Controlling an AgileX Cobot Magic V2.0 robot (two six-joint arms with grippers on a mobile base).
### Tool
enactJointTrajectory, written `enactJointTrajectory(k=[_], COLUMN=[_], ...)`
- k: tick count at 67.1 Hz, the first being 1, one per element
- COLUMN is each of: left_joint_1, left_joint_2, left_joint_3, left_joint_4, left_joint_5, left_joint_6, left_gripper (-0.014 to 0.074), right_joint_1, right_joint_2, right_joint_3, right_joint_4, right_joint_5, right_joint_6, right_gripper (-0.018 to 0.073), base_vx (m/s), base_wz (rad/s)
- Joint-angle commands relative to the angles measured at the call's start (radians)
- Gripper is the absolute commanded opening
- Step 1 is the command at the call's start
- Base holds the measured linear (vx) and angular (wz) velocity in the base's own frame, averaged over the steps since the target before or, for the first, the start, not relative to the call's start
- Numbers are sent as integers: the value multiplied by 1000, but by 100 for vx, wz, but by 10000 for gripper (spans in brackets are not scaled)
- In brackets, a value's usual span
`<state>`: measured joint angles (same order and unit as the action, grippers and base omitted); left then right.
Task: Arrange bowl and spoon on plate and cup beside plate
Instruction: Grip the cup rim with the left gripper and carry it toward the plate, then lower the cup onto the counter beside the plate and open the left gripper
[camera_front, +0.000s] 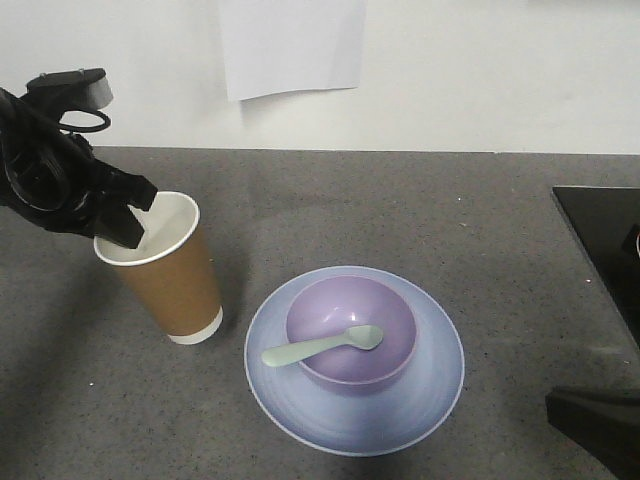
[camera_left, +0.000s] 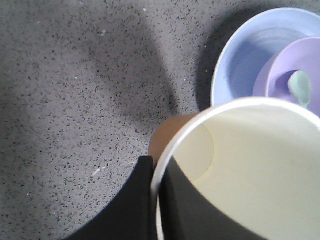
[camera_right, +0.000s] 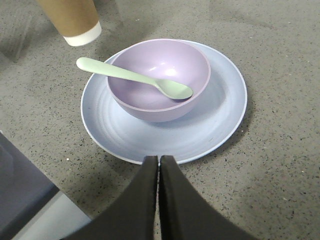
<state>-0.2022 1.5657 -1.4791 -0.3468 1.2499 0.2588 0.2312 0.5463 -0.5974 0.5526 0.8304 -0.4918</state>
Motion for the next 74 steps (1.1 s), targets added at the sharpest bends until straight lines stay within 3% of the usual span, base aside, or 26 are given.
enactJointTrajectory(k=[1,74], left_joint_1=[-4,-4], left_joint_2=[-12,56], left_joint_3=[-1,10], left_joint_4=[-34,-57], left_joint_5=[0,-27], left_joint_6=[1,9], left_gripper=[-7,-7], right_joint_1=[-1,-1], right_joint_2=[4,4], right_joint_3=[-28,-28], right_joint_4=[28,28], right_joint_5=[-49,-49], right_joint_6=[-3,-6], right_gripper=[-4,-4], base_vx=[0,0], base_wz=[0,0])
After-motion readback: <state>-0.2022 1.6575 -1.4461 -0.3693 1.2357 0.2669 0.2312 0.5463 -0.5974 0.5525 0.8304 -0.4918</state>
